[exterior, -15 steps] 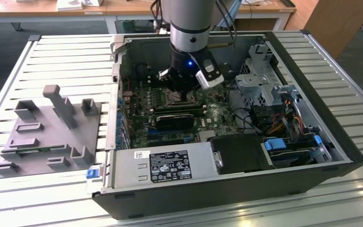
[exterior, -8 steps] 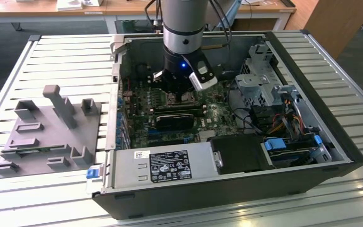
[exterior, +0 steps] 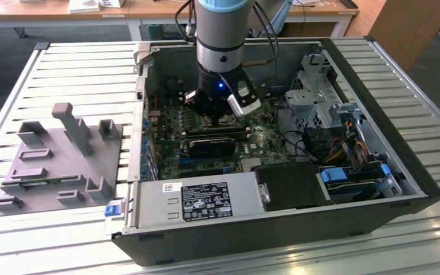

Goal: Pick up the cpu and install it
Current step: 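Install the second cpu locking lever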

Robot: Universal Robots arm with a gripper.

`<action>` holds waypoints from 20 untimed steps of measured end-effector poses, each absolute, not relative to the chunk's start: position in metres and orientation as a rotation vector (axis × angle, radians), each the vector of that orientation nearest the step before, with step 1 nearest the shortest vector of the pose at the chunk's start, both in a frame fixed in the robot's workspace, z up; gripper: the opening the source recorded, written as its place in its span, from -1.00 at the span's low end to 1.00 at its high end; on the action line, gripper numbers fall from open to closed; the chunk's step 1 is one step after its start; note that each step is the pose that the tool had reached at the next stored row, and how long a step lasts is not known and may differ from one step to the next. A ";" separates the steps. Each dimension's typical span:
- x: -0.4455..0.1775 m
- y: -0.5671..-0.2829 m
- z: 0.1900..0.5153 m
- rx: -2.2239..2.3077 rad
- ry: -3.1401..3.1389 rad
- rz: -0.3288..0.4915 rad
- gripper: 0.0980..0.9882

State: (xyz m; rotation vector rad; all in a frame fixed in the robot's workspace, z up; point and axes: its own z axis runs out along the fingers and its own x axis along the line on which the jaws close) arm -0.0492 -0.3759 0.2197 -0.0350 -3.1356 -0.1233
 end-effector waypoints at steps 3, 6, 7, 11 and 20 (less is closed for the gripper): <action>-0.051 -0.380 0.219 -0.035 -3.133 -0.177 -0.98; -0.052 -0.385 0.218 -0.035 -3.129 -0.231 -0.98; -0.053 -0.387 0.218 -0.035 -3.128 -0.243 -0.98; -0.057 -0.393 0.217 -0.035 -3.124 -0.282 -0.98; -0.060 -0.397 0.207 -0.034 -3.120 -0.326 -0.98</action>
